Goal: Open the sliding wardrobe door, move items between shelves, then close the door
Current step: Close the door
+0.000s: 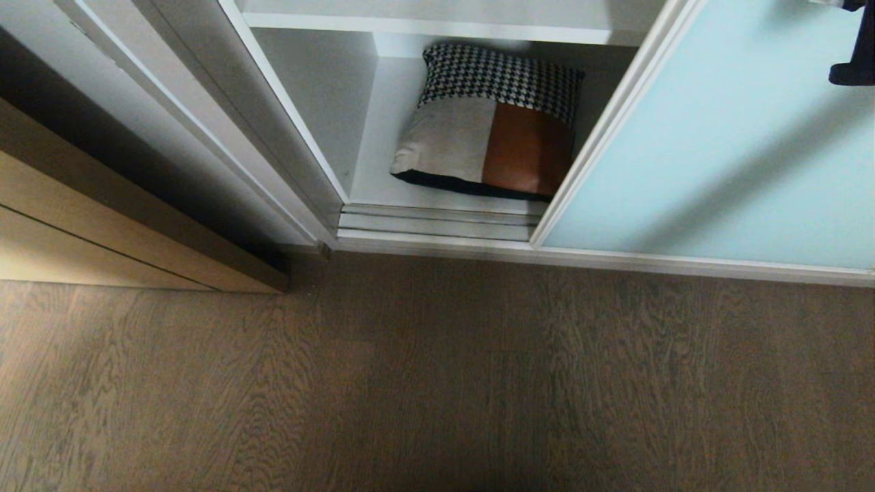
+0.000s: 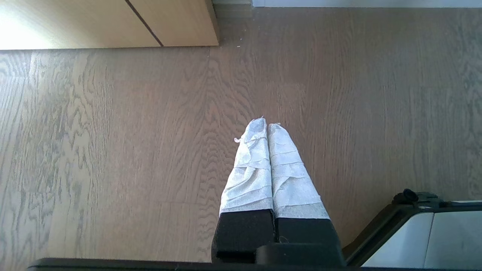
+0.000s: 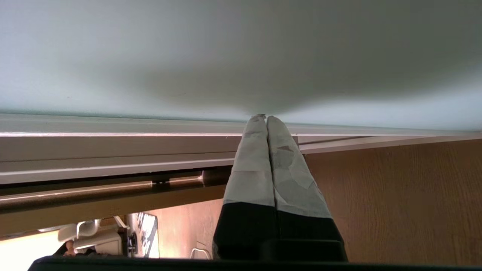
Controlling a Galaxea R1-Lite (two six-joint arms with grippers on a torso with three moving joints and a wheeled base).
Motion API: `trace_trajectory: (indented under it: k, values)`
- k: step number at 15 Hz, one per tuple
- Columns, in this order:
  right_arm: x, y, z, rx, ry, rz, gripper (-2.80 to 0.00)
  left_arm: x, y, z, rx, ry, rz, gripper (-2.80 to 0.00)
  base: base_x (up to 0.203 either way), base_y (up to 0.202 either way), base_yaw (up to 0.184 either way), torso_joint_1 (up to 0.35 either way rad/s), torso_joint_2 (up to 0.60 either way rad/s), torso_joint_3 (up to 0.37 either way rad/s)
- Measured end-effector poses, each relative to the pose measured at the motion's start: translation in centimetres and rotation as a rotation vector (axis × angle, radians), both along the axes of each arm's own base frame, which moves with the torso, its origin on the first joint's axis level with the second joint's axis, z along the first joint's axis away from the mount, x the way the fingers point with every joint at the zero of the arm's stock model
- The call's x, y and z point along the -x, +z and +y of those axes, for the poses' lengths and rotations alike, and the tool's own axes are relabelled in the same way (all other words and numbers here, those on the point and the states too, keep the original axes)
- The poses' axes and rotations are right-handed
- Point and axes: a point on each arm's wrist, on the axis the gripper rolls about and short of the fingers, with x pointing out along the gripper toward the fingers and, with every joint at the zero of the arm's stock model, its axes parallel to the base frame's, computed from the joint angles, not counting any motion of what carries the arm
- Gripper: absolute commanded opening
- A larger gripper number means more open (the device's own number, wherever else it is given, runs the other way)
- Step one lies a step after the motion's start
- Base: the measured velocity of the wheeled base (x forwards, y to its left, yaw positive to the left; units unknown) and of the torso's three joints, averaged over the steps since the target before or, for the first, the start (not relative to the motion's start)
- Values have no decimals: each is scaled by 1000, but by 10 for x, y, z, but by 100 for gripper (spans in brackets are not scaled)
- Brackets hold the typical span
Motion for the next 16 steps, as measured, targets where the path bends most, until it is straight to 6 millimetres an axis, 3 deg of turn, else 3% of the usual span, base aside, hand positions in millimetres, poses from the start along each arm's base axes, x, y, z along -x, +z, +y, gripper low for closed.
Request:
trace_trajectory:
  k: [4,8,12,16]
  values:
    - [-10,1,8,1,19,-1,-280,0,0,0,0,0,0,-280,0,0,0,0,0,0]
    - [-15,-1,28,6,90,-4,-280,0,0,0,0,0,0,-280,0,0,0,0,0,0]
    - [-21,-3,66,30,205,-17,-280,0,0,0,0,1,0,-280,0,0,0,0,0,0]
    - [-38,-4,115,83,250,-59,-280,0,0,0,0,0,0,-280,0,0,0,0,0,0]
